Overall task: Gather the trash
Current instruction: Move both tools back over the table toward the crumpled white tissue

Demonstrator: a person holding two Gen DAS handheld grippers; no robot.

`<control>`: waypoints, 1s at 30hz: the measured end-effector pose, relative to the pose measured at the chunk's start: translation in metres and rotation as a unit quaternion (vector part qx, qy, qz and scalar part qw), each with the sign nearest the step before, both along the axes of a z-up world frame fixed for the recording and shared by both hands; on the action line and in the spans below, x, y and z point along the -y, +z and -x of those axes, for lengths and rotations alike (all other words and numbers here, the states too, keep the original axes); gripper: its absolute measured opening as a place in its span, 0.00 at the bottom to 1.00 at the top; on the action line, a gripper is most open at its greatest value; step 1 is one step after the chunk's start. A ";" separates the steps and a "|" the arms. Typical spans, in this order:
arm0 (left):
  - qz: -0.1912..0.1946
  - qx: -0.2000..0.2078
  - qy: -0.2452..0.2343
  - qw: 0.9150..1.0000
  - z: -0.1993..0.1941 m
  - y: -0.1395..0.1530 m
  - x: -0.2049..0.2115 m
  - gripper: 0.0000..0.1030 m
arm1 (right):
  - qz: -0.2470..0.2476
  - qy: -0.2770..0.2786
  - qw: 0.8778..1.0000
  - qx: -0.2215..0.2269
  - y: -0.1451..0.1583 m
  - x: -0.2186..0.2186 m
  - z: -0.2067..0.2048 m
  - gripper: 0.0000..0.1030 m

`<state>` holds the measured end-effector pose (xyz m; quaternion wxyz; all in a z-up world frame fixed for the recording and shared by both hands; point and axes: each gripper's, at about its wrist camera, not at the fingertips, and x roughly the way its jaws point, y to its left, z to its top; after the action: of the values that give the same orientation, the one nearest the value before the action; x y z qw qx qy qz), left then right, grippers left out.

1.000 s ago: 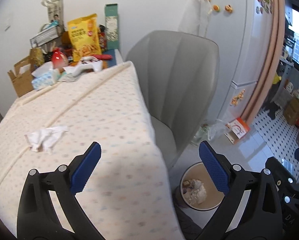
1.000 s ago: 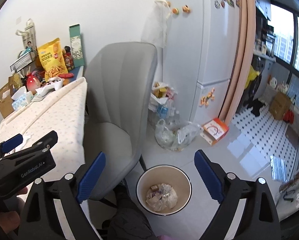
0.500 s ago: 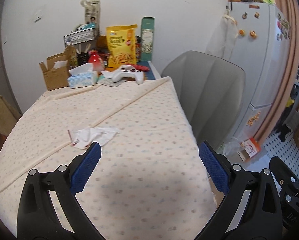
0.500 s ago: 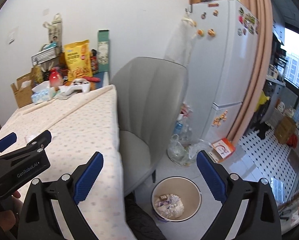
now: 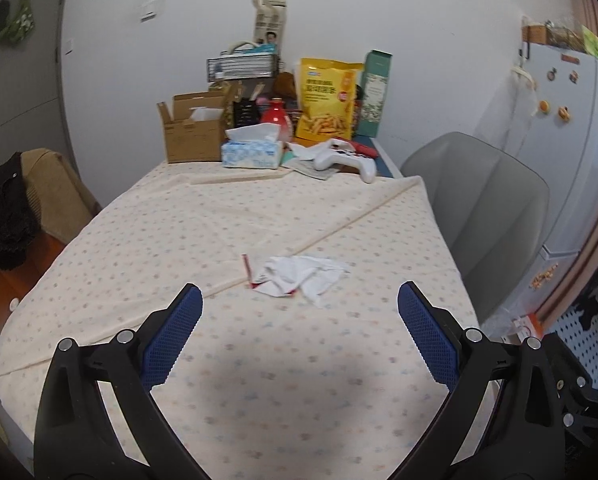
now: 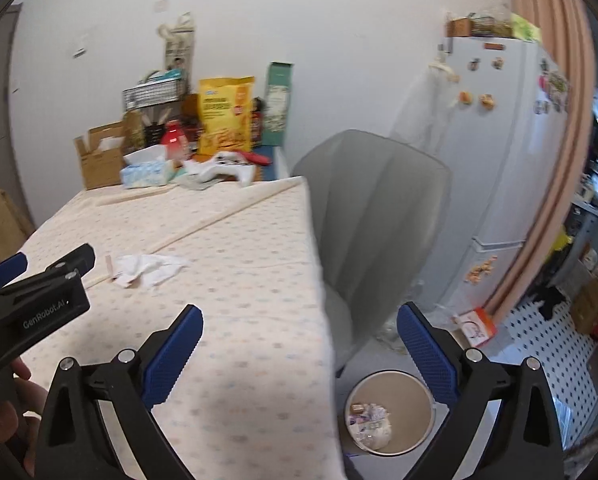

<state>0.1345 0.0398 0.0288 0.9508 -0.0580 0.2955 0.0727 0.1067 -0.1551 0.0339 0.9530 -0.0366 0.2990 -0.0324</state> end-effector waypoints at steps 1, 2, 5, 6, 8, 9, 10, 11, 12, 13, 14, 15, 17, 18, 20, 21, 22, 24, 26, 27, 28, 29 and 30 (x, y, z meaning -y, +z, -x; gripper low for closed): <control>0.001 0.001 0.006 1.000 0.002 0.000 -0.006 0.95 | -0.001 0.006 1.000 -0.002 -0.001 -0.005 -0.001 0.93; 0.004 0.002 0.013 1.000 0.004 0.000 -0.013 0.95 | 0.000 0.015 1.000 -0.004 -0.001 -0.012 -0.003 0.93; 0.009 0.002 0.032 0.999 0.011 -0.004 -0.028 0.95 | 0.003 0.038 0.999 -0.008 -0.002 -0.030 -0.005 0.93; 0.013 0.001 0.037 0.999 0.013 -0.006 -0.032 0.95 | 0.007 0.048 0.999 -0.010 -0.002 -0.037 -0.005 0.93; 0.021 -0.002 0.051 0.998 0.018 -0.013 -0.042 0.95 | 0.012 0.062 0.998 -0.013 -0.004 -0.049 -0.007 0.93; 0.025 -0.002 0.057 0.998 0.020 -0.016 -0.046 0.95 | 0.014 0.067 0.998 -0.014 -0.006 -0.052 -0.007 0.93; 0.030 -0.004 0.062 0.998 0.021 -0.019 -0.051 0.95 | 0.018 0.074 0.997 -0.016 -0.007 -0.058 -0.008 0.93; 0.035 -0.008 0.069 0.997 0.022 -0.024 -0.057 0.95 | 0.019 0.078 0.997 -0.017 -0.008 -0.061 -0.010 0.93; 0.038 -0.010 0.073 0.997 0.023 -0.026 -0.061 0.95 | 0.020 0.083 0.996 -0.019 -0.010 -0.065 -0.012 0.93; 0.039 -0.012 0.078 0.996 0.023 -0.028 -0.064 0.95 | 0.019 0.086 0.996 -0.021 -0.010 -0.068 -0.014 0.93; 0.041 -0.014 0.082 0.996 0.023 -0.030 -0.068 0.95 | 0.019 0.087 0.996 -0.022 -0.011 -0.070 -0.015 0.93; 0.045 -0.016 0.088 0.995 0.023 -0.032 -0.074 0.94 | 0.017 0.089 0.996 -0.025 -0.012 -0.072 -0.018 0.93; 0.047 -0.018 0.092 0.994 0.022 -0.034 -0.079 0.94 | 0.017 0.091 0.995 -0.025 -0.012 -0.075 -0.022 0.93; 0.047 -0.018 0.093 0.994 0.020 -0.034 -0.081 0.94 | 0.017 0.091 0.995 -0.025 -0.012 -0.076 -0.024 0.93; 0.046 -0.020 0.094 0.994 0.016 -0.035 -0.082 0.94 | 0.011 0.091 0.995 -0.028 -0.014 -0.075 -0.029 0.93; 0.047 -0.021 0.094 0.994 0.013 -0.035 -0.084 0.94 | 0.010 0.092 0.995 -0.030 -0.014 -0.076 -0.032 0.93; 0.048 -0.022 0.094 0.994 0.011 -0.036 -0.085 0.94 | 0.009 0.093 0.995 -0.031 -0.015 -0.076 -0.034 0.93; 0.049 -0.024 0.094 0.994 0.005 -0.037 -0.085 0.94 | 0.009 0.094 0.995 -0.033 -0.016 -0.077 -0.039 0.92; 0.050 -0.026 0.092 0.994 0.000 -0.038 -0.086 0.94 | 0.008 0.097 0.995 -0.035 -0.017 -0.077 -0.045 0.92; 0.051 -0.028 0.091 0.994 -0.004 -0.039 -0.086 0.94 | 0.007 0.097 0.995 -0.037 -0.017 -0.077 -0.048 0.92; 0.051 -0.031 0.091 0.994 -0.007 -0.040 -0.086 0.94 | 0.005 0.098 0.994 -0.039 -0.018 -0.077 -0.052 0.91; 0.051 -0.032 0.091 0.994 -0.010 -0.041 -0.086 0.94 | 0.002 0.098 0.994 -0.042 -0.019 -0.076 -0.056 0.89; 0.050 -0.034 0.090 0.994 -0.013 -0.042 -0.086 0.94 | 0.000 0.098 0.994 -0.044 -0.020 -0.077 -0.059 0.88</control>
<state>0.1479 0.1263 -0.0130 0.9255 -0.1297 0.3248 0.1452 0.1653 -0.0781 0.0142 0.9373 -0.0675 0.3360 0.0629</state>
